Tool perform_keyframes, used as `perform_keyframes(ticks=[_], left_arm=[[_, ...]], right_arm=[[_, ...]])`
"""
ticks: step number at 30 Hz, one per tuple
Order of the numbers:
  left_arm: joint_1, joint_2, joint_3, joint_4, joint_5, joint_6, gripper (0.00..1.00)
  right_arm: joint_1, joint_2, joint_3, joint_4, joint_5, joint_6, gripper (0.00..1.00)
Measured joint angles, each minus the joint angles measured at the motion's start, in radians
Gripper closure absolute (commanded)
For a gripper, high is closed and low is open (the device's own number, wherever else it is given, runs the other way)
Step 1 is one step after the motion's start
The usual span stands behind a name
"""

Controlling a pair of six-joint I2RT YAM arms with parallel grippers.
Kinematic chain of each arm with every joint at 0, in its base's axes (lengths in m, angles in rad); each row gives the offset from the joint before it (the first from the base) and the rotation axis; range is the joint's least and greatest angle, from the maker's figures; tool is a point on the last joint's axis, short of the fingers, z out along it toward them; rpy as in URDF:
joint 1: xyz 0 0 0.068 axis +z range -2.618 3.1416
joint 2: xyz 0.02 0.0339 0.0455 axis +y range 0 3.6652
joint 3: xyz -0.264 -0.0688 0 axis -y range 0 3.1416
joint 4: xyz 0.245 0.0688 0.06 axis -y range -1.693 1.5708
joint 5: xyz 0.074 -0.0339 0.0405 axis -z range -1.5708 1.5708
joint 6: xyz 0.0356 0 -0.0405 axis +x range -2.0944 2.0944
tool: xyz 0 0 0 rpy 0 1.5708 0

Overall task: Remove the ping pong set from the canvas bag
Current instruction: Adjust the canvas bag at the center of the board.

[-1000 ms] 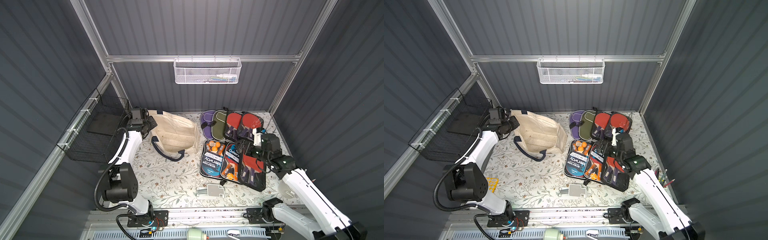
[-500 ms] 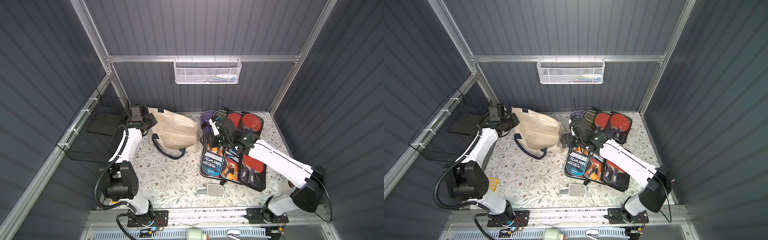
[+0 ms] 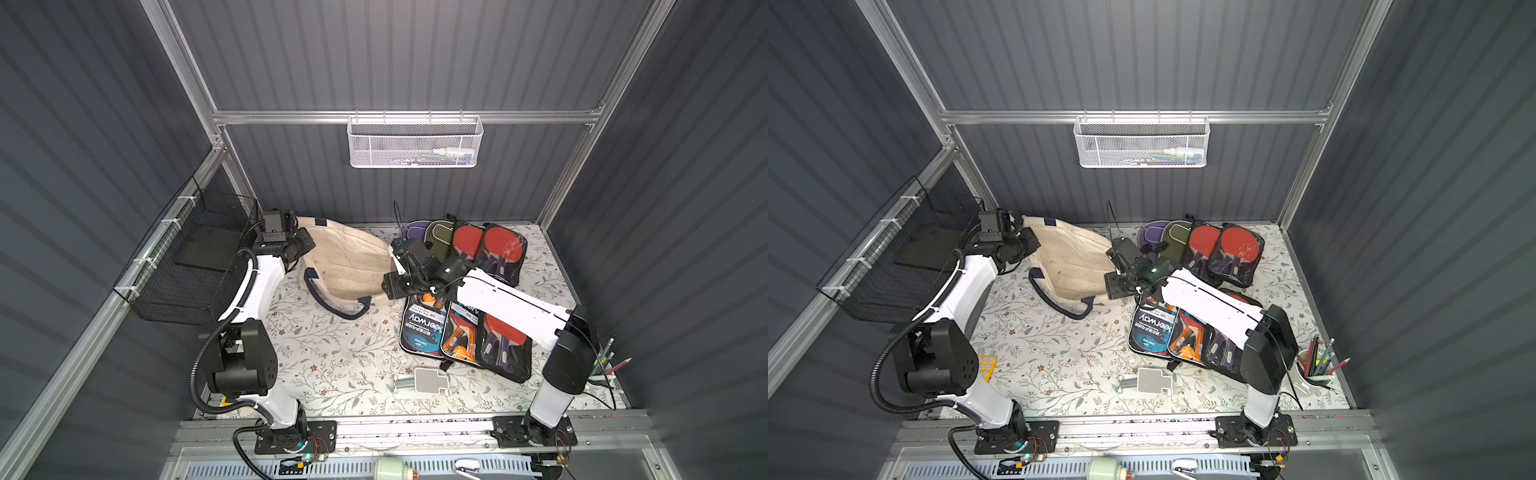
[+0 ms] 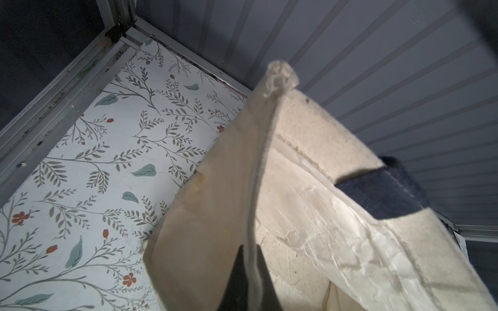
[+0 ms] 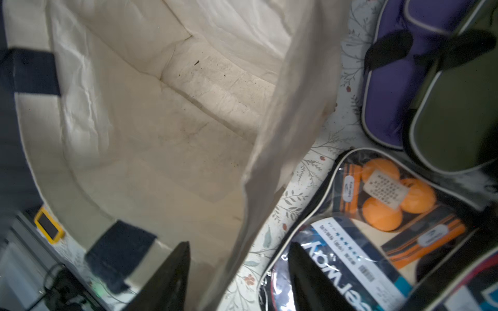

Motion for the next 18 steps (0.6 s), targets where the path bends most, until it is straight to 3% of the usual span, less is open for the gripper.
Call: perform_keyframes(ticks=[3, 5, 18], left_arm=[[0.0, 0.0, 0.0, 0.0, -0.001, 0.0, 1.0], [0.0, 0.0, 0.0, 0.0, -0.001, 0.0, 1.0], [0.0, 0.0, 0.0, 0.0, -0.006, 0.0, 1.0]], right_arm=[[-0.021, 0.031, 0.009, 0.017, -0.002, 0.006, 0.9], [-0.04, 0.043, 0.018, 0.019, -0.005, 0.014, 1.0], [-0.132, 0.15, 0.259, 0.002, -0.014, -0.016, 0.98]])
